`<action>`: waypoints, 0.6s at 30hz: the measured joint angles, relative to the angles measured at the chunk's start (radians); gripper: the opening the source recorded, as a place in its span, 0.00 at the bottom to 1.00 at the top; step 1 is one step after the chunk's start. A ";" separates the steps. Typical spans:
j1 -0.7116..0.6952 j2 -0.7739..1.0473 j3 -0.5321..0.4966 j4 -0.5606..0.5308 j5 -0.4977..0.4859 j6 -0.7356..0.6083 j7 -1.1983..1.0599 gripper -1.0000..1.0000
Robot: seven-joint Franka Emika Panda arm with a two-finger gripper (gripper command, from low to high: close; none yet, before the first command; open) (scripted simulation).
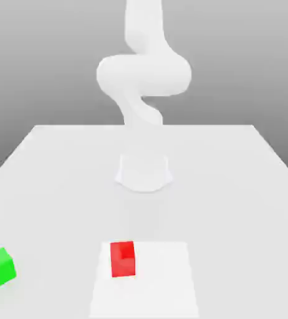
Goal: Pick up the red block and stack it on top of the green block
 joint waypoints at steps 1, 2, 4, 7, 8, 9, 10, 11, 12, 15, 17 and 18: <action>0.002 0.040 -0.008 -0.024 -0.001 0.024 -0.012 0.50; 0.004 0.079 -0.015 -0.047 -0.001 0.048 -0.024 0.50; 0.007 0.156 -0.030 -0.092 -0.002 0.094 -0.048 0.50; 0.008 0.269 -0.048 -0.159 0.000 0.162 -0.085 0.50; 0.009 0.306 -0.054 -0.181 0.001 0.184 -0.097 0.50; 0.010 0.342 -0.060 -0.202 0.001 0.206 -0.109 0.50; 0.011 0.379 -0.066 -0.224 0.001 0.228 -0.121 0.50; 0.011 0.415 -0.072 -0.246 0.002 0.250 -0.132 0.50; 0.011 0.451 -0.077 -0.267 0.003 0.272 -0.144 0.50; 0.009 0.560 -0.090 -0.332 0.005 0.338 -0.181 0.50; 0.006 0.633 -0.098 -0.376 0.006 0.382 -0.204 0.50; 0.000 0.669 -0.100 -0.397 0.005 0.403 -0.215 0.50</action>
